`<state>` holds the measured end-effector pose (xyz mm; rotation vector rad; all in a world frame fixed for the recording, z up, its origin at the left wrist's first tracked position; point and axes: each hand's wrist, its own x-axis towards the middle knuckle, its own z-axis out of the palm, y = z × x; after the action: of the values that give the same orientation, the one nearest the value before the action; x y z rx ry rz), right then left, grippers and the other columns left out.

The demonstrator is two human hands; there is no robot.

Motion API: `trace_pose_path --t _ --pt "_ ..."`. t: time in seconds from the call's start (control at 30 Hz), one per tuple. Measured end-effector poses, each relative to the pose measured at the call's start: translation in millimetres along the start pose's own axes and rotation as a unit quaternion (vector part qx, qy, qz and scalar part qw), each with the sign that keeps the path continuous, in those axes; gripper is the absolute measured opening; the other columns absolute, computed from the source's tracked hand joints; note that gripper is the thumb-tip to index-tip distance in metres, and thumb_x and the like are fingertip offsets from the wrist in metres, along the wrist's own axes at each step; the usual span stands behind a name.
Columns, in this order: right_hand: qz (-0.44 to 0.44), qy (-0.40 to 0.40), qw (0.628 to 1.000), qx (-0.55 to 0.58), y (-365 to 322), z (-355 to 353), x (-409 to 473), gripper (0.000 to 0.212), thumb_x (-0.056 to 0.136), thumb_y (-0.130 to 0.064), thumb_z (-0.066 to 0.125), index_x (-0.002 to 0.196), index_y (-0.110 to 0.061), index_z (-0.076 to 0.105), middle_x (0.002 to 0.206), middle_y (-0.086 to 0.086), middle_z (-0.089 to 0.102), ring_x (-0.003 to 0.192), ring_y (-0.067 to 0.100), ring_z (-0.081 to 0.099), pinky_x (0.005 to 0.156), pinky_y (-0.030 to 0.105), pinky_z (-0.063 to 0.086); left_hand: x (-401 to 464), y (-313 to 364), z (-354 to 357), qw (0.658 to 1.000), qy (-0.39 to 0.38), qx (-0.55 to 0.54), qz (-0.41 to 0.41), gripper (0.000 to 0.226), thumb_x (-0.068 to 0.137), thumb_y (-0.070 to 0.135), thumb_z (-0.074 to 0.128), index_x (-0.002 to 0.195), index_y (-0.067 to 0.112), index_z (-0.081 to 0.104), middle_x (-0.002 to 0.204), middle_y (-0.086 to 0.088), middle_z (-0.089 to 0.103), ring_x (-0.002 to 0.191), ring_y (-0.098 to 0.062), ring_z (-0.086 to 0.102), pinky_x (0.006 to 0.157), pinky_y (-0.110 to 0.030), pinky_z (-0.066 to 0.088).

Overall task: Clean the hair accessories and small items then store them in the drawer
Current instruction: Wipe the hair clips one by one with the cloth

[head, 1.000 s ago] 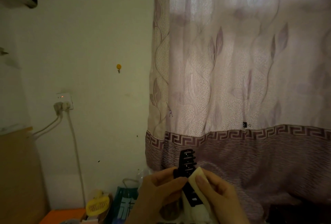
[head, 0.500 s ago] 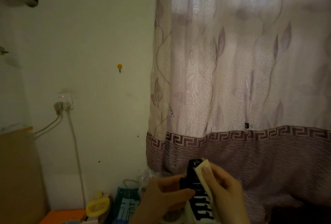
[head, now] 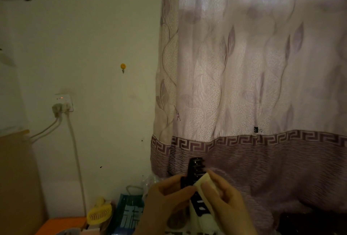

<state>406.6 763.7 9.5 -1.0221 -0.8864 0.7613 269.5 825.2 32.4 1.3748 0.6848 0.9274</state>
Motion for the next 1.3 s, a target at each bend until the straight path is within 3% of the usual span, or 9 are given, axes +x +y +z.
trace_pose_path --t 0.13,0.23,0.33,0.47,0.57,0.77,1.1,1.23,1.3 --pt "0.002 -0.035 0.999 -0.012 3.1 2.4 -3.2 0.027 0.079 -0.008 0.068 0.101 -0.023 0.067 0.090 -0.008 0.075 0.086 0.006 0.070 0.072 0.019 0.056 -2.3 2.9 2.1 0.998 0.017 -0.021 0.051 0.045 0.054 0.014 0.078 0.098 0.011 0.073 0.092 -0.012 0.074 0.088 -0.027 0.071 0.083 -0.041 0.056" --pt "-0.002 -0.045 0.999 -0.025 2.5 3.6 -6.2 0.038 0.068 -0.025 0.068 0.106 -0.020 0.070 0.100 -0.001 0.074 0.097 0.013 0.069 0.085 0.028 0.056 -3.7 3.5 3.3 0.997 0.014 -0.032 0.063 0.042 0.054 0.013 0.075 0.096 0.010 0.074 0.090 -0.014 0.074 0.084 -0.027 0.072 0.072 -0.032 0.059" --pt "-0.017 -0.029 0.998 -0.056 3.7 2.4 -7.9 0.030 0.074 -0.019 0.070 0.103 -0.027 0.069 0.107 -0.001 0.073 0.101 0.012 0.068 0.092 0.033 0.053 -5.8 4.7 4.0 0.996 0.027 -0.061 0.061 0.040 0.058 0.013 0.073 0.097 0.010 0.073 0.091 -0.013 0.074 0.085 -0.027 0.072 0.071 -0.031 0.060" --pt "-0.027 -0.038 0.996 -0.070 0.9 -0.3 -10.4 0.028 0.084 -0.004 0.065 0.094 -0.030 0.070 0.091 -0.009 0.075 0.087 0.007 0.070 0.073 0.020 0.055 -7.5 7.4 5.6 0.991 0.043 -0.102 0.069 0.019 0.077 0.003 0.065 0.083 0.017 0.075 0.088 -0.009 0.075 0.081 -0.021 0.072 0.059 -0.023 0.056" --pt "-0.042 -0.038 0.996 -0.063 -7.8 1.6 -11.7 0.026 0.086 -0.001 0.062 0.095 -0.024 0.072 0.086 -0.006 0.076 0.080 0.008 0.071 0.064 0.017 0.052 -8.1 11.4 6.0 0.990 0.043 -0.100 0.085 0.032 0.081 0.001 0.062 0.067 0.025 0.078 0.082 -0.004 0.075 0.075 -0.016 0.072 0.056 -0.021 0.055" --pt "-0.078 -0.018 0.996 -0.026 -33.1 2.3 -2.8 0.014 0.085 -0.012 0.063 0.092 -0.012 0.076 0.082 0.007 0.075 0.071 0.013 0.068 0.060 0.020 0.051 -1.6 18.9 1.0 0.989 0.077 -0.099 0.079 0.033 0.076 0.005 0.066 0.109 0.007 0.067 0.091 -0.013 0.074 0.077 -0.021 0.071 0.060 -0.025 0.058" --pt "-0.102 -0.040 0.994 0.028 -60.6 7.4 7.8 0.027 0.075 -0.027 0.064 0.096 -0.015 0.075 0.090 0.010 0.075 0.083 0.021 0.071 0.072 0.031 0.058 -4.0 29.4 13.3 0.994 -0.005 -0.064 0.092 0.033 0.080 0.003 0.065 0.113 0.001 0.065 0.082 -0.010 0.070 0.058 -0.008 0.065 0.050 -0.015 0.049" --pt "-0.127 0.001 0.992 0.026 -61.4 11.8 6.7 0.017 0.082 -0.016 0.065 0.096 -0.020 0.074 0.086 0.003 0.076 0.077 0.014 0.071 0.061 0.022 0.055 -6.9 26.8 15.2 0.995 -0.026 -0.031 0.093 0.024 0.076 -0.003 0.067 0.090 0.017 0.071 0.080 -0.004 0.075 0.071 -0.012 0.071 0.057 -0.018 0.054" --pt "-0.132 0.018 0.990 0.038 -60.8 11.1 6.8 0.019 0.083 -0.012 0.065 0.097 -0.022 0.073 0.087 -0.002 0.076 0.078 0.010 0.070 0.061 0.020 0.055 -8.5 28.2 14.3 0.994 -0.042 -0.016 0.097 0.027 0.076 -0.002 0.068 0.096 0.016 0.070 0.086 -0.006 0.075 0.078 -0.016 0.072 0.061 -0.019 0.055"
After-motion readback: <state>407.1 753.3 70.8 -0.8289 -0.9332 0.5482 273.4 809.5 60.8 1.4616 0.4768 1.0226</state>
